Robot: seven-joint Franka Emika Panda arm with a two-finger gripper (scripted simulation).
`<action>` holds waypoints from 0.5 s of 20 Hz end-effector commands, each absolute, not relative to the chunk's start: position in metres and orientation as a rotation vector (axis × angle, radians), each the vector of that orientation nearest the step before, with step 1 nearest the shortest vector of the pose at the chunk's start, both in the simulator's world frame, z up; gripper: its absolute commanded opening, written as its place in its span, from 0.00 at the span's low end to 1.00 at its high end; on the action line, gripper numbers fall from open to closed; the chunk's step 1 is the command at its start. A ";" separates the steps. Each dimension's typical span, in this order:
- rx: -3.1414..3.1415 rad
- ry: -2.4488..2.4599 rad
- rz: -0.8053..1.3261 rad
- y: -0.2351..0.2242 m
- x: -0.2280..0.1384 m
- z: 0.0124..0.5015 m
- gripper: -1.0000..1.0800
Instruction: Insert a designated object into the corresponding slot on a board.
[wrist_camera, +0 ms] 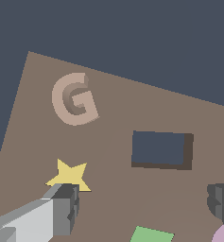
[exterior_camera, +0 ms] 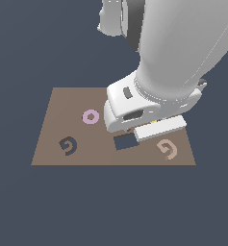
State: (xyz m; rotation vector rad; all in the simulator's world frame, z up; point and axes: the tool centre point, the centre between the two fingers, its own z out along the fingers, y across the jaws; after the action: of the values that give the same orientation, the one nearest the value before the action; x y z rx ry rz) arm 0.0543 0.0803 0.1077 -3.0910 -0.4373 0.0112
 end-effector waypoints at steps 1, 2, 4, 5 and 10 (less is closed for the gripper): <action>-3.079 -0.533 0.009 0.096 0.066 0.096 0.96; -3.074 -0.571 0.008 0.102 0.070 0.091 0.96; -3.064 -0.639 0.006 0.113 0.078 0.083 0.96; -3.059 -0.669 0.006 0.119 0.081 0.079 0.96; -3.035 -0.793 0.003 0.141 0.093 0.064 0.96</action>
State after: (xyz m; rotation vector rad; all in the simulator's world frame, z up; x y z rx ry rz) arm 0.0894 0.1346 0.0676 -3.0416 -0.7572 0.0050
